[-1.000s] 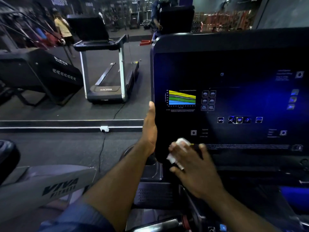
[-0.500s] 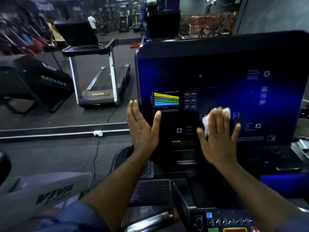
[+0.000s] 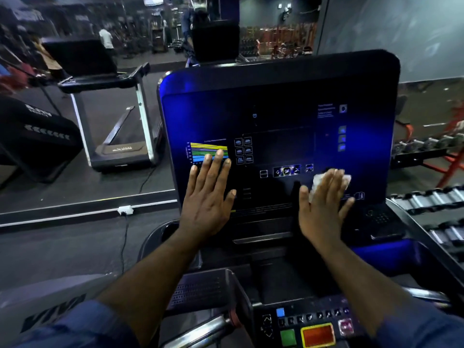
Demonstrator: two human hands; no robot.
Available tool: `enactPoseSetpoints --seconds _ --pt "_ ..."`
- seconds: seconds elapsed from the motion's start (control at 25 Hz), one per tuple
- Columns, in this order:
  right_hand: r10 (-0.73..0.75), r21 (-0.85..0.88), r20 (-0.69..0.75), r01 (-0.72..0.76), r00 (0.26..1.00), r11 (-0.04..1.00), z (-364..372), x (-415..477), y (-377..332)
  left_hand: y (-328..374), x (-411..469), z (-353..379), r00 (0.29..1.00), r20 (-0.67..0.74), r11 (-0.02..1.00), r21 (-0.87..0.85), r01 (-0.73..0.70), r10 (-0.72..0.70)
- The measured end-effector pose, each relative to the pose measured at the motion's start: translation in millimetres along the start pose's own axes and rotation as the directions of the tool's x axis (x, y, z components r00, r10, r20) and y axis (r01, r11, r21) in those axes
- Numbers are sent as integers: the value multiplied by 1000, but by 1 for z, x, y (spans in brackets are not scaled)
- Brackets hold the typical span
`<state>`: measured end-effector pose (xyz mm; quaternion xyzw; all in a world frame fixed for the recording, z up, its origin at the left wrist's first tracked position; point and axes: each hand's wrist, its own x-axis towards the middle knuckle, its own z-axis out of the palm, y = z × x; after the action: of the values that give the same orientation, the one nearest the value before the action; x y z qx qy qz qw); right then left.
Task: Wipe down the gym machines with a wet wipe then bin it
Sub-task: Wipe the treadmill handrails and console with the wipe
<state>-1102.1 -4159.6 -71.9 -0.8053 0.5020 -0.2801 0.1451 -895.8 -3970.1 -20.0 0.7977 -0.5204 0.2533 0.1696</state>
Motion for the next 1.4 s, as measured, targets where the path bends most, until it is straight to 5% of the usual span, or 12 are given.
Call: enactPoseSetpoints --seconds 0.08,0.2,0.28,0.4,0.48,0.6,0.8,0.96,1.08,1.12,1.28,1.4 --pt "-134 12 25 134 991 991 -2 4 -29 7 3 2 1000 15 1000 4 21 -21" --pt "-524 -184 140 541 841 820 16 -34 -21 13 7 3 1000 10 1000 1 25 -25" --pt "-425 -182 94 435 900 882 7 -22 6 14 12 1 999 -26 999 -18 29 -29" --pt "-51 88 -26 53 998 995 -26 40 -22 11 27 -6 995 -96 999 -30 33 -36" --pt "-314 -3 -31 314 949 949 -32 52 -73 11 41 -11 987 -147 997 -50 57 -64" --pt "-750 -203 34 740 660 642 -24 47 -103 2 57 -18 960 -236 987 -86 134 -151" --pt "-447 -39 -146 446 883 894 -46 90 -146 -28 69 -35 893 -277 932 -176 316 -355" --pt "-820 -265 -96 780 564 567 -42 96 -201 -42 77 -45 878 -251 883 -352 310 -409" --pt "-692 -188 -197 666 694 722 -53 117 -232 -52 90 -55 868 -210 801 -526 287 -449" --pt "-698 -202 -202 668 687 716 -53 116 -245 -55 95 -57 869 -209 774 -577 260 -448" --pt "-898 -321 -58 844 435 430 -44 110 -274 -67 116 -64 853 -175 659 -715 233 -492" --pt "-862 -319 -97 805 497 500 -53 121 -258 -72 139 -74 877 -201 789 -555 265 -436"
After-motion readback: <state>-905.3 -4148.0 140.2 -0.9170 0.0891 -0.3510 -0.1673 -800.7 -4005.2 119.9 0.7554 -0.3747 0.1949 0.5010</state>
